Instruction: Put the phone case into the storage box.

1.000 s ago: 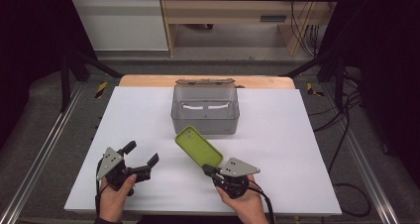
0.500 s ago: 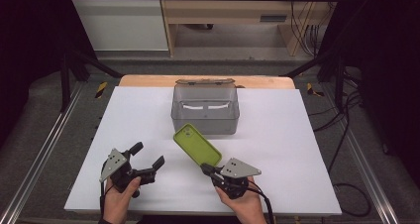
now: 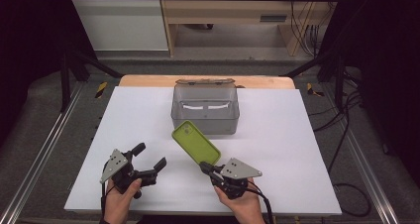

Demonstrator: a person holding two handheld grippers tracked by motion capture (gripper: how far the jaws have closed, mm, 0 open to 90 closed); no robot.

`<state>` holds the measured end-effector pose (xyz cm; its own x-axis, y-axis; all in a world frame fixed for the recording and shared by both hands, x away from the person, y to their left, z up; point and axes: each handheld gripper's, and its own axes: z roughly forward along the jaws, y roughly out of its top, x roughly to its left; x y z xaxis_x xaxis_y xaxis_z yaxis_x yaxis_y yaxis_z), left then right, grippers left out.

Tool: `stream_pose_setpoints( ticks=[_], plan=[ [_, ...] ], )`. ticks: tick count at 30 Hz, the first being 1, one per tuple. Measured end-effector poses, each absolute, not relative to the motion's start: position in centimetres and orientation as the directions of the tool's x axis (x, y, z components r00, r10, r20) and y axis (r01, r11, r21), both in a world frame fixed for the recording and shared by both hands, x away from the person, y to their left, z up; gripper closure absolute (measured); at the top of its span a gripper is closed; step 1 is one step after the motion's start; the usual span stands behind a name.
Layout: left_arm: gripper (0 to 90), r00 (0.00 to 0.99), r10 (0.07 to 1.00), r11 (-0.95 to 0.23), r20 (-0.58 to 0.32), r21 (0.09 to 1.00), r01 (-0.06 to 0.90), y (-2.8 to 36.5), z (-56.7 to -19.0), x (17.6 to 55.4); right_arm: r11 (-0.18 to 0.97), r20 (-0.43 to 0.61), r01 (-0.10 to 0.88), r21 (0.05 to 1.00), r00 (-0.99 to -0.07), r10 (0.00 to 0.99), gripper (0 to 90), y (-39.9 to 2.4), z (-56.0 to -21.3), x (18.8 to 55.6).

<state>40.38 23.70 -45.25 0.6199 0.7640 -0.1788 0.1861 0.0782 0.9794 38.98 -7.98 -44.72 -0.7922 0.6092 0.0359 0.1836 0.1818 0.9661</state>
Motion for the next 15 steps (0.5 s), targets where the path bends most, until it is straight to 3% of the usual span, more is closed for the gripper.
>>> stream_pose_setpoints(
  ticks=[15],
  plan=[
    [1.2, 0.609, 0.767, 0.115, -0.201, 0.977, 0.177, 24.09, -44.57, 40.41, 0.142, 0.028, 0.156, 0.977, -0.764, 0.645, 87.9, -7.44, -44.02, 39.27]
  ],
)
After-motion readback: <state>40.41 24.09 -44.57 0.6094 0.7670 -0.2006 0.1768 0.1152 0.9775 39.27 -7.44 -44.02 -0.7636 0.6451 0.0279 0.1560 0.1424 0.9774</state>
